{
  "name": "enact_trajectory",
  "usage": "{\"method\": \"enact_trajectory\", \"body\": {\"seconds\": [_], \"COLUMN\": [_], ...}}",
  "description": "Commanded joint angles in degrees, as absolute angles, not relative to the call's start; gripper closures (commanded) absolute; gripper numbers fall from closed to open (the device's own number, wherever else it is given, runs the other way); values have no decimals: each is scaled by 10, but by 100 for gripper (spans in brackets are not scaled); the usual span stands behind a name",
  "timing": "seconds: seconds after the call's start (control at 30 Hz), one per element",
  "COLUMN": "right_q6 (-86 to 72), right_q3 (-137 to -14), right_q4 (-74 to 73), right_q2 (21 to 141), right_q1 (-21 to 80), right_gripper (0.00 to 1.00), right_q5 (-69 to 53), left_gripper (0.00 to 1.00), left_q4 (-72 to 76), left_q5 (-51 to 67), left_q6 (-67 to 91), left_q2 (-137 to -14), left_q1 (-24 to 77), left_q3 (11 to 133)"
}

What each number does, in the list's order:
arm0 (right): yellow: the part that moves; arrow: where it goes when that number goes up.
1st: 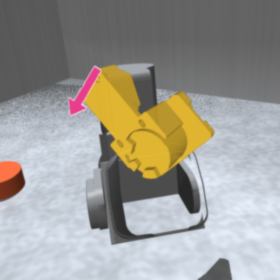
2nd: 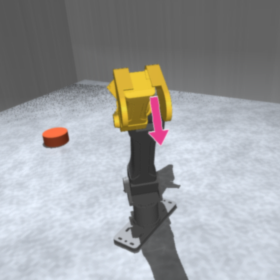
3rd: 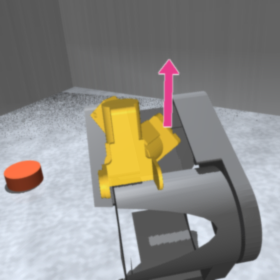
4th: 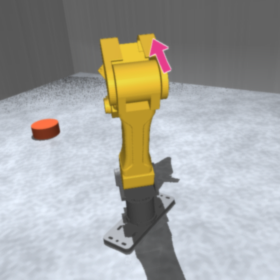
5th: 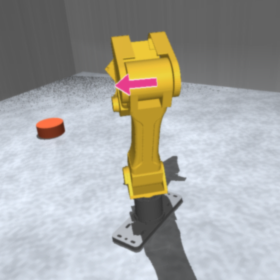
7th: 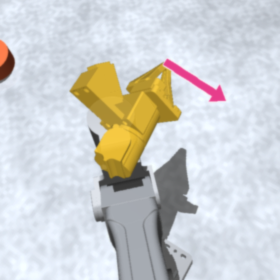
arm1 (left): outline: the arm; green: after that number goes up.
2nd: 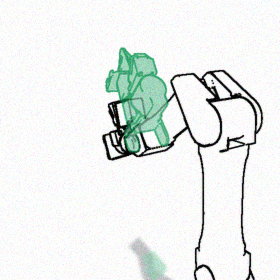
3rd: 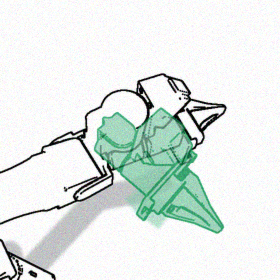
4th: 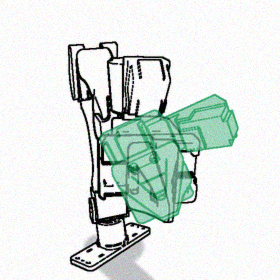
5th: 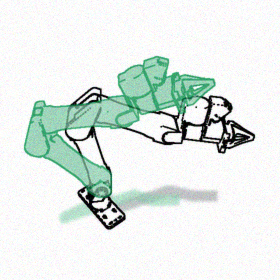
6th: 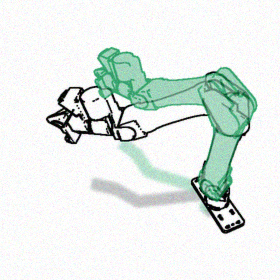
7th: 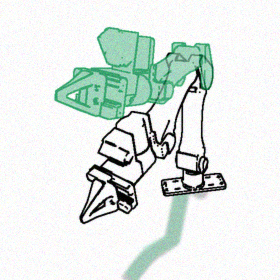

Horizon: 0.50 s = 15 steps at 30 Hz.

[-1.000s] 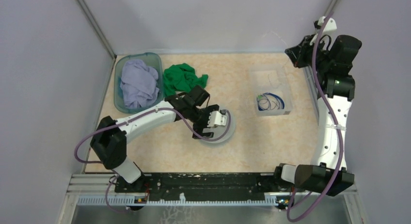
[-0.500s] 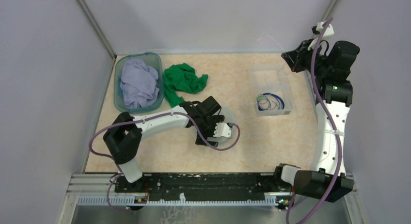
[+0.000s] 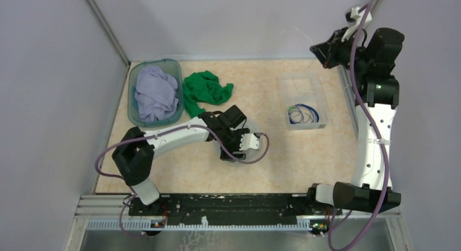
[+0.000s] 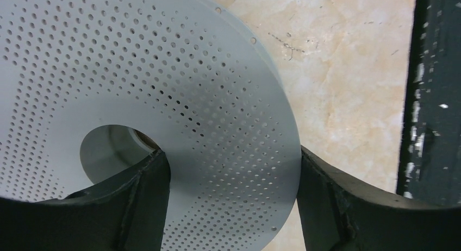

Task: Wrap the cables
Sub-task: Pick up the cable reel from the center of the board, then place the cable reel at the center of the board.

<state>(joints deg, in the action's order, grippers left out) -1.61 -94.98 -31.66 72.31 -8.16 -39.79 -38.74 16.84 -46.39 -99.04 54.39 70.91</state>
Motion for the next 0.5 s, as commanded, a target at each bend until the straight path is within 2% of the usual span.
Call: {"method": "enact_trajectory", "body": {"seconds": [0.0,0.27,0.47], "right_q6": [-28,-93,-48], "right_q3": [-1085,-1279,-1204], "right_q4": [-325,-329,-333], "right_q2": [746,819,812], "right_q1": [-73,-22,47], "right_gripper": [100,100,100], "right_q5": [-392,-379,-345], "left_gripper": [75,97,100], "left_q4": [-400,-319,-138], "left_q5": [240,414,538], "left_q6": [-421,-266,9], "left_q2": [-920,-867,-845], "left_q1": [508,392,331], "left_q3": [754,802,750]}}
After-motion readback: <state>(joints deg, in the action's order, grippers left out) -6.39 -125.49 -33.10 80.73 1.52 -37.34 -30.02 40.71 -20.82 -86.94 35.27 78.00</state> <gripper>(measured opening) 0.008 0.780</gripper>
